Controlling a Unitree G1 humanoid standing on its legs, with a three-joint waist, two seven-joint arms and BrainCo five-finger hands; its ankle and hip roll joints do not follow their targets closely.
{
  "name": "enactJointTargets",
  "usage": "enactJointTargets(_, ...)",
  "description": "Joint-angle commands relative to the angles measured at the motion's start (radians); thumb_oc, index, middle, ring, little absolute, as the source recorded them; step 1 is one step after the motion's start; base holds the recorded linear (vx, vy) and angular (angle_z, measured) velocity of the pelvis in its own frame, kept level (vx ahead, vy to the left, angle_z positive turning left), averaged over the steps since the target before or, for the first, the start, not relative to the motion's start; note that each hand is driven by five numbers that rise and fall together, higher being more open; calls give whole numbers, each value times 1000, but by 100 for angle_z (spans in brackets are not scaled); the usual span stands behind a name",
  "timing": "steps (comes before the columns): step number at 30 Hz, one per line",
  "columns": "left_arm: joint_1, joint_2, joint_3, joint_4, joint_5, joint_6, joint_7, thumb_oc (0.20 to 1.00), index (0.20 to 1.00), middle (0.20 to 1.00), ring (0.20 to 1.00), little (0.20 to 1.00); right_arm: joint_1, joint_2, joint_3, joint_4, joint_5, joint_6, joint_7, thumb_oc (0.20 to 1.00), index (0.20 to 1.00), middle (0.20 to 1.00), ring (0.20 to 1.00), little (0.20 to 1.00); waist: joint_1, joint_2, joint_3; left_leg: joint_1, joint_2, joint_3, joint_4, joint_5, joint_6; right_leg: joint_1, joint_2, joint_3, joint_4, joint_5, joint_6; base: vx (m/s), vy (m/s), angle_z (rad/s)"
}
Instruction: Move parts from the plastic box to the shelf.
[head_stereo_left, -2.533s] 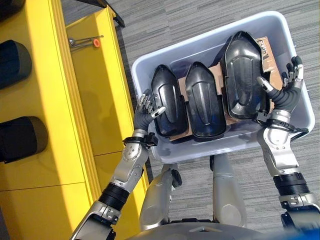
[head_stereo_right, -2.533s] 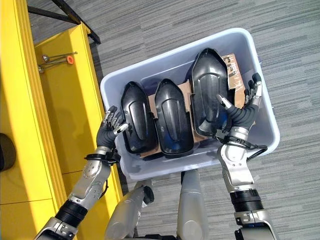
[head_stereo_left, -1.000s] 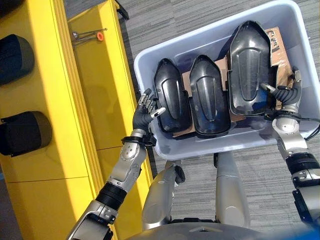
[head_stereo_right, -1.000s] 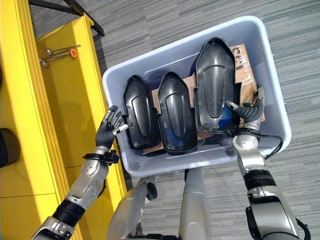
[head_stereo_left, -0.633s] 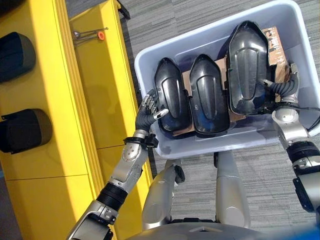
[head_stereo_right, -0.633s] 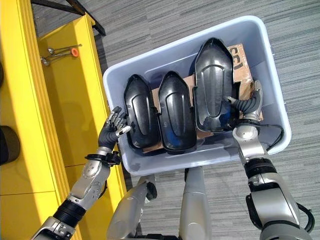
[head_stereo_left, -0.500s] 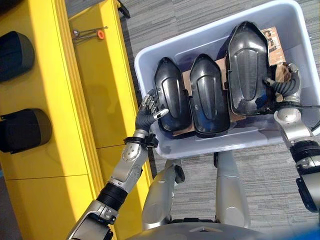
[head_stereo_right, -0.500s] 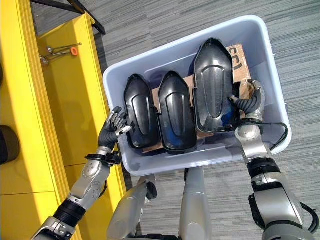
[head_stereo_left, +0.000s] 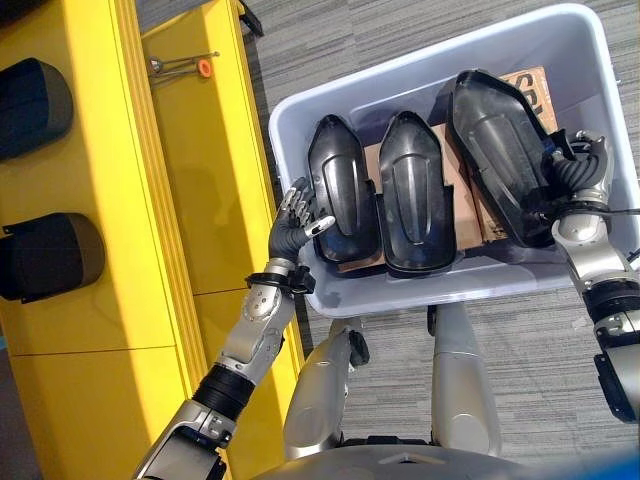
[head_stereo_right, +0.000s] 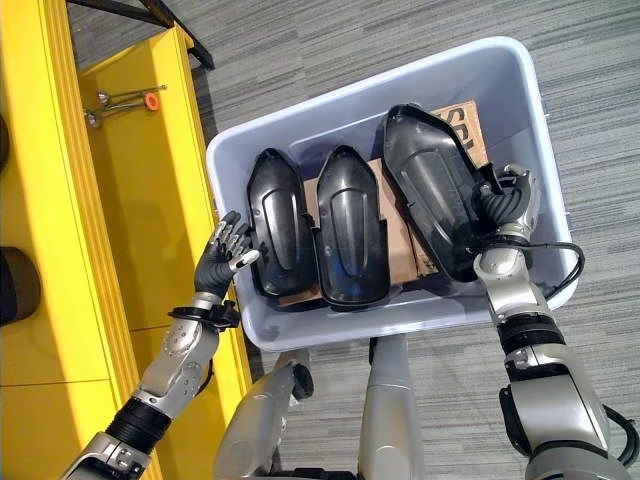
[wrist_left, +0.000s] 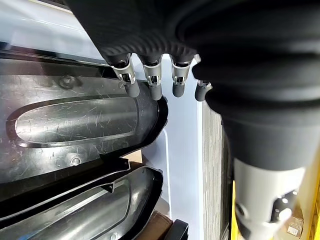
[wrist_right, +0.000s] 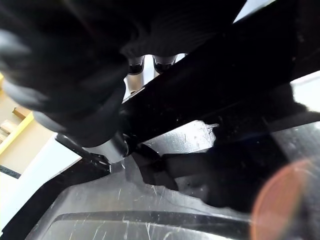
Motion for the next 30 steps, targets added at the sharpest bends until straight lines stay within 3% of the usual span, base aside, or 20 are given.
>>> enactJointTargets(1, -10, 30, 1, -42, 10, -46, 2, 1000, 1000, 1000, 1000, 1000, 49, 82, 67, -4, -33, -13, 27, 200, 200, 200, 200, 200, 41, -43, -34, 70, 51, -59, 48, -71, -106, 43, -64, -57, -129, 119, 81, 0, 0, 0)
enactJointTargets(4, -7, 30, 3, -44, 8, -45, 3, 1000, 1000, 1000, 1000, 1000, 61, 81, 58, -24, -22, -21, 23, 200, 200, 200, 200, 200, 40, -45, -36, 71, 53, -63, 47, -69, -107, 45, -64, -60, -129, 118, 81, 0, 0, 0)
enactJointTargets(7, -3, 29, 16, -45, 16, -43, 9, 1000, 1000, 1000, 1000, 1000, 117, 71, 18, -141, -21, -34, 18, 200, 200, 200, 200, 200, 31, -51, -37, 80, 55, -63, 45, -70, -108, 55, -63, -62, -130, 117, 82, 0, 0, 0)
enactJointTargets(8, 8, 26, 22, -45, 21, -37, 9, 1000, 1000, 1000, 1000, 1000, 193, 70, -41, -267, -17, -59, 6, 200, 200, 200, 200, 200, 20, -58, -39, 97, 57, -67, 41, -74, -110, 71, -61, -67, -128, 110, 83, -9, -17, 4)
enactJointTargets(18, 49, 43, 46, -62, 21, -30, -5, 1000, 1000, 1000, 1000, 1000, 376, 92, -182, -570, -43, -126, -5, 200, 200, 200, 200, 200, -2, -93, -74, 143, 73, -66, 25, -73, -115, 128, -49, -74, -160, 121, 88, 0, -7, 3)
enactJointTargets(26, 166, 62, 99, -80, -2, -13, -46, 1000, 1000, 1000, 1000, 1000, 543, 137, -259, -797, 19, -189, 54, 200, 200, 200, 200, 200, -6, -142, -144, 243, 109, -78, 2, -72, -126, 272, -33, -113, -223, 124, 90, 19, -24, 6)
enactJointTargets(30, 237, 64, 143, -78, -23, -1, -70, 1000, 1000, 1000, 1000, 1000, 628, 164, -225, -839, 122, -198, 164, 200, 200, 200, 200, 200, 5, -156, -203, 310, 123, -95, 2, -80, -126, 381, -36, -142, -253, 112, 88, 76, -7, 10)
